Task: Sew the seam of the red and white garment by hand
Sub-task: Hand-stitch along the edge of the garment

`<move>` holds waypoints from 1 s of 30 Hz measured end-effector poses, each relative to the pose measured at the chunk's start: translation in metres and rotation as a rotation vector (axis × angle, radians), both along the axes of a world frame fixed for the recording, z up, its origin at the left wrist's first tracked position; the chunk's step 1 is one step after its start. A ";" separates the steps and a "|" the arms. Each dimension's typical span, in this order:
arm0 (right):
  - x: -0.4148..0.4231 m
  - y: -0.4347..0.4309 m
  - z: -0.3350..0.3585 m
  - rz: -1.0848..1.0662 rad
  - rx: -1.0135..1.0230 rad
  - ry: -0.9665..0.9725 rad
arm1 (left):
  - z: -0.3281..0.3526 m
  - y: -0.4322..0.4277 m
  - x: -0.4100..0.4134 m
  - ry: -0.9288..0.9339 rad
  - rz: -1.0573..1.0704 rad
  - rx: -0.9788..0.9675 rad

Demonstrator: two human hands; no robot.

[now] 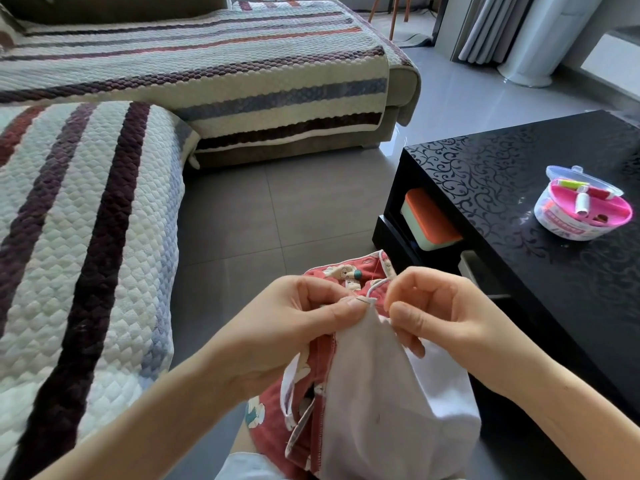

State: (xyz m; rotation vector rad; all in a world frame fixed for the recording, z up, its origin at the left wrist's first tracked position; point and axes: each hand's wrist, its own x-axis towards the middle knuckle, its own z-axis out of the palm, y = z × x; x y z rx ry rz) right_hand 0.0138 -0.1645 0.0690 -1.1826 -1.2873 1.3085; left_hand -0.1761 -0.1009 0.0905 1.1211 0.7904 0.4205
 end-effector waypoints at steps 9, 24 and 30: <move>-0.011 -0.003 -0.008 -0.110 0.286 -0.259 | 0.000 -0.002 0.012 0.048 0.102 0.062; -0.021 0.004 0.003 -0.174 0.248 -0.265 | -0.002 0.009 0.015 0.065 0.096 0.106; -0.022 0.002 0.002 -0.367 0.369 -0.567 | -0.004 0.008 0.015 0.067 0.078 0.228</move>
